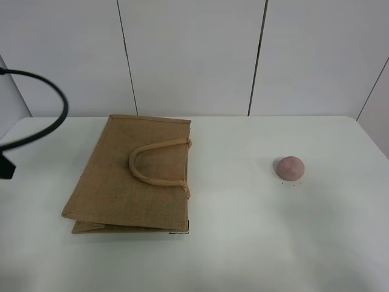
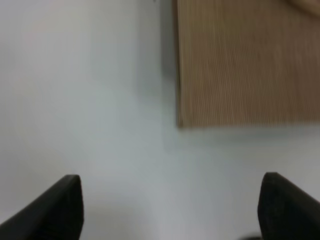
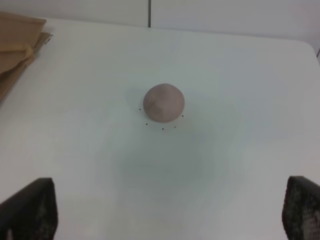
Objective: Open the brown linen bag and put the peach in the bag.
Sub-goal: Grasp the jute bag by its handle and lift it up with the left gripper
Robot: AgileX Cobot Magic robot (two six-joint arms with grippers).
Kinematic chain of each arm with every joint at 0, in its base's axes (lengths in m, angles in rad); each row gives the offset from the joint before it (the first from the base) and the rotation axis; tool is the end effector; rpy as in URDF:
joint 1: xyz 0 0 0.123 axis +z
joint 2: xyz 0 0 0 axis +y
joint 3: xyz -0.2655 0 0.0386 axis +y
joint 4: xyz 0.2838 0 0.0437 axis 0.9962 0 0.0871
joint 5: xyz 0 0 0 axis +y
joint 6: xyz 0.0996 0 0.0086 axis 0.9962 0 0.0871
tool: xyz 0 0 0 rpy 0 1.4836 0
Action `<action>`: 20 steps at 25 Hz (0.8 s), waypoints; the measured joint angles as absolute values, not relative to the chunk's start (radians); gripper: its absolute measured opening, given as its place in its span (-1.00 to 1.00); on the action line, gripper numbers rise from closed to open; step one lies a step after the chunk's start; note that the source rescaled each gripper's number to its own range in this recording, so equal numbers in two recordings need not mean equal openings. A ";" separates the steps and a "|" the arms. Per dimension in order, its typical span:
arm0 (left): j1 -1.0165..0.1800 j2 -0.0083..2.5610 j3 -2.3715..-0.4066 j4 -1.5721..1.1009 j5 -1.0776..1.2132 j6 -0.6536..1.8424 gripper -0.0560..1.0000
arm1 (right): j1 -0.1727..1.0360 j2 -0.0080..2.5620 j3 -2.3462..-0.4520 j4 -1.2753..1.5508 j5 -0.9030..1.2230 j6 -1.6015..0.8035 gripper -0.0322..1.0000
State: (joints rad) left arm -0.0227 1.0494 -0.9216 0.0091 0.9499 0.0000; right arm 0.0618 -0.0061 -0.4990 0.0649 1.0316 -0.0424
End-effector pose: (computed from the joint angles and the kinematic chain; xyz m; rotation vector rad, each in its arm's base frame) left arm 0.2430 -0.0048 0.2960 0.0330 2.5610 0.0028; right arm 0.0514 0.0088 0.2931 -0.1067 2.0067 0.0896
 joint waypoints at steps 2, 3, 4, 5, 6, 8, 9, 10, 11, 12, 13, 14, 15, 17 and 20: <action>-0.023 1.193 -0.997 0.009 0.921 0.000 1.00 | 0.062 -0.006 -0.499 0.065 1.032 -0.042 1.00; -0.023 1.268 -1.042 0.009 0.911 0.000 1.00 | 0.062 -0.006 -0.499 0.065 1.032 -0.042 1.00; -0.023 1.327 -1.082 0.009 0.907 0.000 1.00 | 0.062 -0.006 -0.499 0.065 1.032 -0.042 1.00; -0.023 1.408 -1.140 0.009 0.903 -0.005 1.00 | 0.062 -0.006 -0.499 0.065 1.032 -0.042 1.00; -0.023 1.463 -1.182 0.009 0.902 -0.005 1.00 | 0.062 -0.006 -0.499 0.065 1.032 -0.042 1.00; -0.023 1.589 -1.285 0.000 0.903 -0.007 1.00 | 0.062 -0.006 -0.499 0.065 1.032 -0.042 1.00; -0.023 1.637 -1.328 0.000 0.907 -0.007 1.00 | 0.062 -0.006 -0.499 0.065 1.032 -0.042 1.00; -0.024 1.690 -1.377 -0.013 0.911 -0.007 1.00 | 0.062 -0.006 -0.499 0.065 1.032 -0.042 1.00; -0.025 1.737 -1.422 -0.019 0.916 -0.007 1.00 | 0.062 -0.006 -0.499 0.065 1.032 -0.042 1.00; -0.032 1.780 -1.464 -0.024 0.918 -0.008 1.00 | 0.062 -0.006 -0.499 0.065 1.032 -0.042 1.00; -0.041 1.812 -1.495 -0.027 0.924 -0.012 1.00 | 0.062 -0.006 -0.499 0.065 1.032 -0.042 1.00; -0.055 1.846 -1.528 -0.031 0.935 -0.021 1.00 | 0.062 -0.006 -0.499 0.065 1.032 -0.042 1.00; -0.069 1.876 -1.555 -0.032 0.948 -0.037 1.00 | 0.062 -0.006 -0.499 0.065 1.032 -0.042 1.00; -0.108 1.920 -1.589 -0.035 0.965 -0.068 1.00 | 0.062 -0.006 -0.499 0.065 1.032 -0.042 1.00; -0.170 1.966 -1.605 -0.036 0.964 -0.119 1.00 | 0.062 -0.006 -0.499 0.065 1.032 -0.042 1.00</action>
